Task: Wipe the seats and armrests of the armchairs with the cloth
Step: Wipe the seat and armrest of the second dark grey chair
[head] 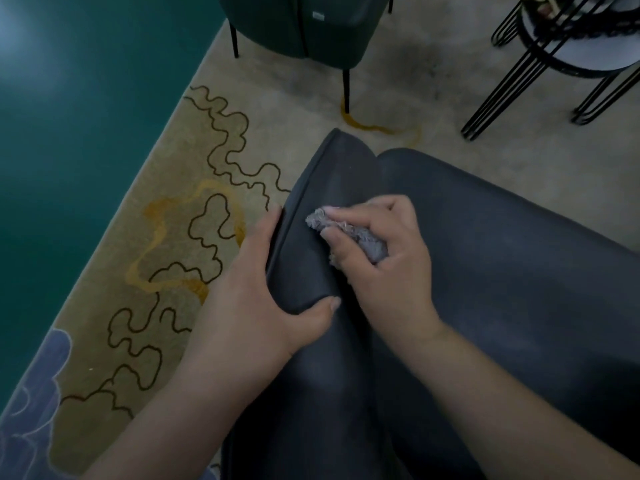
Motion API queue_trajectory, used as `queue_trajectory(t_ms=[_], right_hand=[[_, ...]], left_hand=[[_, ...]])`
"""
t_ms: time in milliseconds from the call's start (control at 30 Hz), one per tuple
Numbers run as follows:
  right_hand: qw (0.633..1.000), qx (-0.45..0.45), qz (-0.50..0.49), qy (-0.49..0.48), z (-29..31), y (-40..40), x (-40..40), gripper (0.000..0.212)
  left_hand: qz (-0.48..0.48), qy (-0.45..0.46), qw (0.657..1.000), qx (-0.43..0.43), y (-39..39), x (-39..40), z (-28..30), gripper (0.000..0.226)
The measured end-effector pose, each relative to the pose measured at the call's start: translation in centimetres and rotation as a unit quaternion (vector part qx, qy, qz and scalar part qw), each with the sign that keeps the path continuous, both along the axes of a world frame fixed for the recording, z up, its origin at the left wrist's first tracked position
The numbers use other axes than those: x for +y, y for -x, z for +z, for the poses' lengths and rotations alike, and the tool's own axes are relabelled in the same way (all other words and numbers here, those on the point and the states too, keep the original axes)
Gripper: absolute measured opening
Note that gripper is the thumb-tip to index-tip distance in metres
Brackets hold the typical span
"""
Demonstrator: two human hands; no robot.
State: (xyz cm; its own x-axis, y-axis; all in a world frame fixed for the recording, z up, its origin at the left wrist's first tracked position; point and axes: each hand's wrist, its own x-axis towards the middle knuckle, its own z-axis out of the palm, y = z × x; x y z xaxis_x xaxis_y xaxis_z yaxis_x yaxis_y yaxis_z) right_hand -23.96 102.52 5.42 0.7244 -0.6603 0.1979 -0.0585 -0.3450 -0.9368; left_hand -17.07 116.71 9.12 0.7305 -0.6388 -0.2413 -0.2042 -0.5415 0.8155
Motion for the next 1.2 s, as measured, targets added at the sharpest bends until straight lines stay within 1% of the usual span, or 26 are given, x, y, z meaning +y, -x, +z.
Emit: queue_trajectory(t_ms=[67,133,200,300,367,433,567,667,767,800,833,867,933,1000,1100,1200], right_hand=[[1.0,0.014,-0.007,0.005,0.3,-1.6,-1.5,0.014],[0.998,0.04,-0.043,0.01,1.0,-4.6,-4.0,0.01],[0.996,0.053,-0.067,-0.011,1.3,-6.7,-5.6,0.007],[0.996,0.04,-0.08,-0.024,0.8,-5.1,-4.0,0.011],[0.998,0.024,-0.06,-0.028,0.5,-2.5,-1.7,0.014],[0.999,0.018,-0.04,-0.017,0.2,-1.6,-1.2,0.015],[0.997,0.039,-0.062,-0.003,0.8,-6.0,-4.8,0.01],[0.994,0.034,-0.102,-0.032,0.0,-7.3,-6.1,0.008],[0.981,0.032,-0.166,-0.096,-1.6,-4.2,-4.3,0.009],[0.977,0.037,-0.176,-0.114,-2.2,-2.4,-3.1,0.006],[0.976,0.048,-0.176,-0.123,-2.9,-0.5,-1.7,0.002],[0.975,0.06,-0.169,-0.132,-3.2,1.3,-0.5,0.004],[0.974,0.049,-0.146,-0.167,-3.3,2.9,0.4,0.008],[0.974,0.036,-0.138,-0.175,-2.3,1.4,-0.7,0.003],[0.983,0.026,-0.124,-0.131,-0.2,-2.7,-2.9,0.003],[0.986,0.023,-0.121,-0.115,0.0,-2.7,-2.0,0.004]], left_hand=[[0.001,0.0,1.0,0.001,-0.1,-0.1,0.0,0.105],[0.002,-0.003,1.0,-0.001,-0.2,-0.2,0.0,0.103],[0.003,-0.002,1.0,0.001,-0.3,-0.2,-0.1,0.101],[0.003,-0.001,1.0,0.008,-0.3,-0.1,-0.2,0.098],[0.006,-0.002,1.0,0.009,-0.3,-0.1,-0.2,0.098],[0.01,-0.001,1.0,0.006,-0.2,0.0,-0.4,0.1],[0.014,-0.009,1.0,0.0,-0.1,0.0,-0.3,0.099],[0.015,-0.019,1.0,-0.008,-0.1,0.0,-0.4,0.1],[0.014,-0.019,1.0,-0.004,-0.1,0.0,-0.3,0.1],[0.013,-0.018,1.0,-0.002,-0.1,0.0,-0.3,0.1],[0.012,-0.018,1.0,-0.002,-0.1,0.0,-0.2,0.1],[0.009,-0.019,1.0,-0.007,-0.1,-0.1,-0.2,0.101],[0.005,-0.026,0.999,-0.019,0.0,-0.1,-0.2,0.101],[0.006,-0.028,0.999,-0.023,0.1,-0.1,-0.3,0.099],[0.01,-0.035,0.999,-0.03,-0.1,-0.2,-0.4,0.099],[0.009,-0.046,0.998,-0.039,-0.3,-0.3,-0.5,0.099]])
